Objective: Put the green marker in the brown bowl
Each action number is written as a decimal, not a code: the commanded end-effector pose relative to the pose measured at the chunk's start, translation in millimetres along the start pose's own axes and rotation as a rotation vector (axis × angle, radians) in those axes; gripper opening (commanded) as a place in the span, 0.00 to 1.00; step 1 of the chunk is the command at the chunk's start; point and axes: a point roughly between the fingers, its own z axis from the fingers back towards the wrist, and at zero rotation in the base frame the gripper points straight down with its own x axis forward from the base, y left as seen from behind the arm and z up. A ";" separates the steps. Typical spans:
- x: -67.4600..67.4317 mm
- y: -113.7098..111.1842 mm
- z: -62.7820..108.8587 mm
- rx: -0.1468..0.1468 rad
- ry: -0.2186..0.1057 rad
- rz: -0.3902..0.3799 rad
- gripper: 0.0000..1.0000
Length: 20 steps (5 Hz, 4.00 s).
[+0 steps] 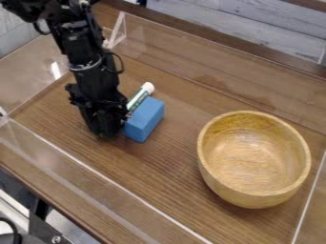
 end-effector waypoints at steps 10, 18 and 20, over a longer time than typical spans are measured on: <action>13.9 -33.7 50.8 0.089 -0.004 -0.067 0.00; 18.6 -53.2 58.6 0.095 -0.001 -0.112 0.00; 19.3 -60.7 65.3 0.105 0.006 -0.124 0.00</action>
